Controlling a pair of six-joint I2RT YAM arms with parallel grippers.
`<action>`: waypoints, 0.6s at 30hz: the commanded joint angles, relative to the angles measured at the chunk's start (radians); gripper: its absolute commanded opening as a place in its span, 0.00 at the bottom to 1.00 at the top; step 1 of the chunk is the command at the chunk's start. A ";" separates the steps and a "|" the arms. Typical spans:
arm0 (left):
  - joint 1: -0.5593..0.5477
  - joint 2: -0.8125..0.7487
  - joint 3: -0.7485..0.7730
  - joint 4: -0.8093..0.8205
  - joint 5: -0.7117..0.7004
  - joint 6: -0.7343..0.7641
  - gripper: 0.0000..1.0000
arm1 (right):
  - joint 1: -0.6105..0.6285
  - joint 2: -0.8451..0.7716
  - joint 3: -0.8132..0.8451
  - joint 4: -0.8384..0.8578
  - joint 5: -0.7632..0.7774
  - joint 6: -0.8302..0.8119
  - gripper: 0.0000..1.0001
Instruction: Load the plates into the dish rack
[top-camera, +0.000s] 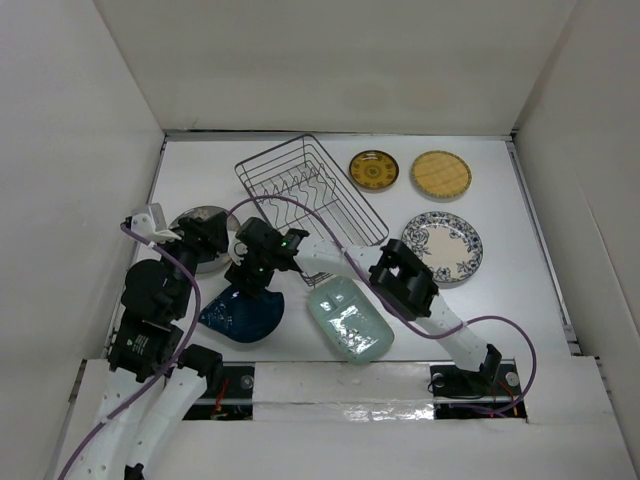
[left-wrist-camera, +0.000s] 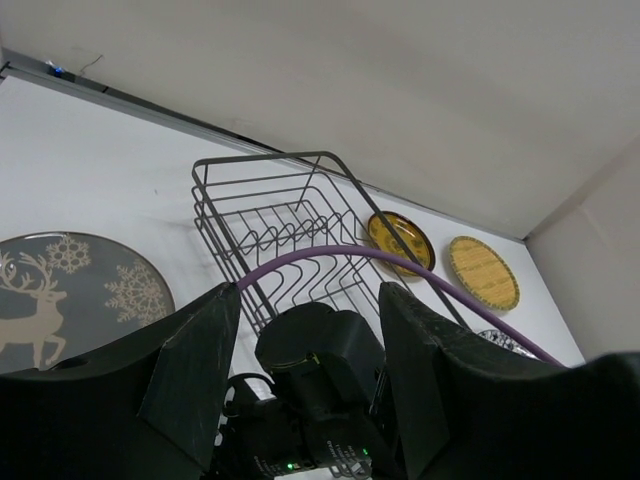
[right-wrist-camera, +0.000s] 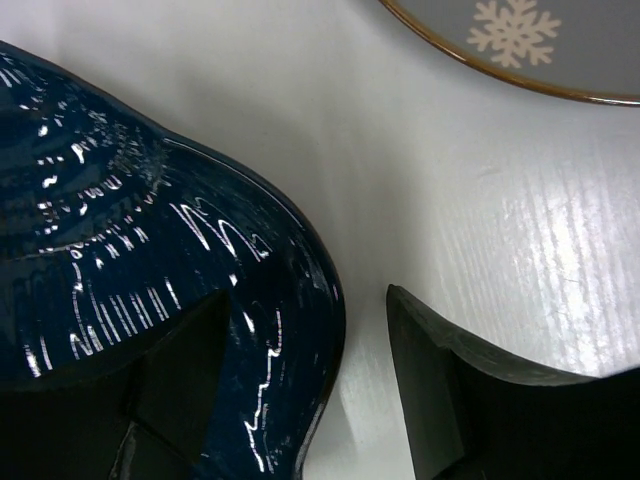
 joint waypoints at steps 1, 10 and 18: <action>0.003 -0.028 -0.008 0.047 0.007 0.016 0.55 | 0.007 0.025 0.022 -0.013 -0.053 -0.011 0.67; 0.003 -0.163 -0.040 0.035 0.007 0.050 0.57 | 0.007 0.018 -0.019 0.031 -0.092 0.010 0.13; 0.003 -0.158 -0.009 0.018 -0.024 0.067 0.59 | 0.016 -0.178 -0.103 0.137 -0.024 0.067 0.00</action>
